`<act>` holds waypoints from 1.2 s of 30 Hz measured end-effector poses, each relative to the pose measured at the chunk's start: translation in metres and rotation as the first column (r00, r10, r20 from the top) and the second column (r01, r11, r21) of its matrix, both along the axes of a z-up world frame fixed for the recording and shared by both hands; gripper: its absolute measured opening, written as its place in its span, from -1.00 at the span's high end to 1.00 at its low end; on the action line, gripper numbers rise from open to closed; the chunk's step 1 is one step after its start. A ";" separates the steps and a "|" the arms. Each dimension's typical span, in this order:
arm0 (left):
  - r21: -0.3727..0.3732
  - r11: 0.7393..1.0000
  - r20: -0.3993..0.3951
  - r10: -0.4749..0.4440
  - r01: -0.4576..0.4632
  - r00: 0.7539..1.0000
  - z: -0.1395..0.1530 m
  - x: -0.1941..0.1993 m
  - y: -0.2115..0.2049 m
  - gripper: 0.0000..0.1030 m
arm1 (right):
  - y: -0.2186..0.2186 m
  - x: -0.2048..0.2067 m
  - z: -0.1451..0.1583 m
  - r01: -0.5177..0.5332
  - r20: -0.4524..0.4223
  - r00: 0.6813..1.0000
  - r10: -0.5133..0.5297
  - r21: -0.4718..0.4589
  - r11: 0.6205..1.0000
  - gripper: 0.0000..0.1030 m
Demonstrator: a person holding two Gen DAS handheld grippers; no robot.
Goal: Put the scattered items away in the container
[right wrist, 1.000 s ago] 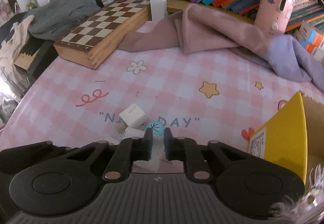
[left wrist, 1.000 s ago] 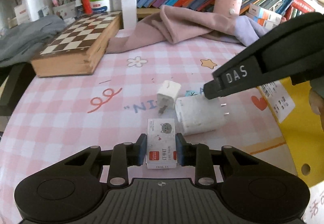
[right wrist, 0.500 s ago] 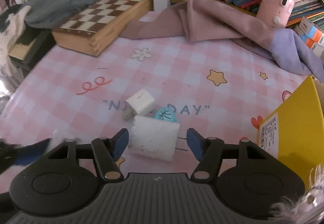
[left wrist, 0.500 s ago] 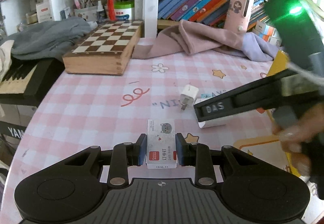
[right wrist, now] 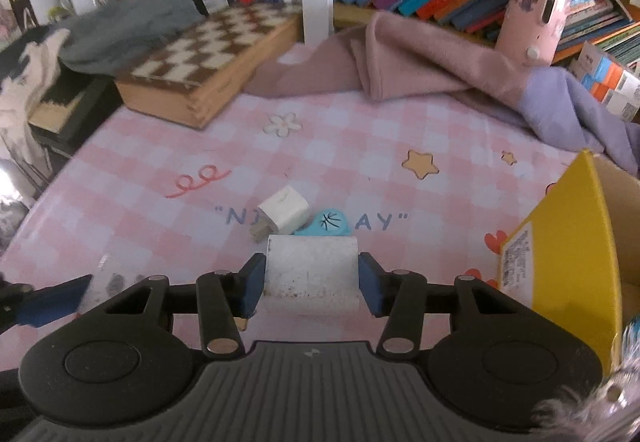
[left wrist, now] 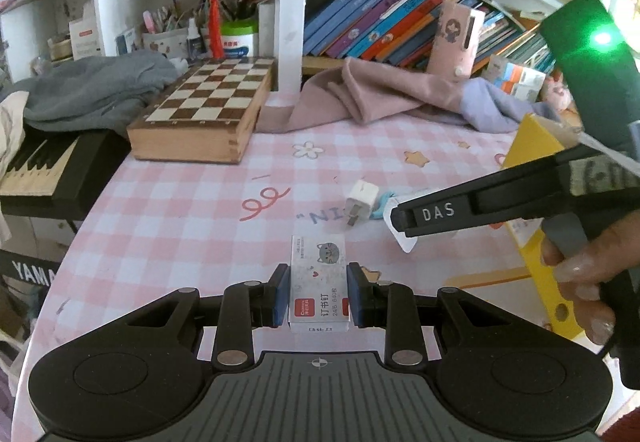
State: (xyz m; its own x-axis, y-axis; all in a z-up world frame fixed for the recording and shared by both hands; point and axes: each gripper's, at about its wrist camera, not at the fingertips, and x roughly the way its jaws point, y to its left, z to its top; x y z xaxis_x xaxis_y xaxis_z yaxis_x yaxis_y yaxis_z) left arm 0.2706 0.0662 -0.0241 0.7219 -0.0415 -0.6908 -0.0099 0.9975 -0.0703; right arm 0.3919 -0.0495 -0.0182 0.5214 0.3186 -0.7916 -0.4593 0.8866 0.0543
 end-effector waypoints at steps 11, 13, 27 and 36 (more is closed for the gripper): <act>-0.035 0.999 0.101 -0.017 0.020 0.995 0.037 -0.042 0.002 0.45 | -0.028 -0.065 0.042 -0.023 0.071 0.997 0.017 0.077 0.997 0.09; -0.047 0.999 0.114 -0.019 0.024 0.993 0.044 -0.050 0.004 0.45 | -0.032 -0.078 0.048 -0.031 0.094 0.995 0.024 0.077 0.997 0.09; -0.083 0.995 0.159 -0.048 0.062 0.986 0.066 -0.109 0.003 0.45 | -0.034 -0.168 0.071 -0.128 0.203 0.972 0.117 0.044 0.991 0.09; -0.093 0.994 0.156 -0.049 0.064 0.987 0.064 -0.147 0.010 0.45 | -0.030 -0.205 0.069 -0.107 0.192 0.976 0.098 0.041 0.993 0.09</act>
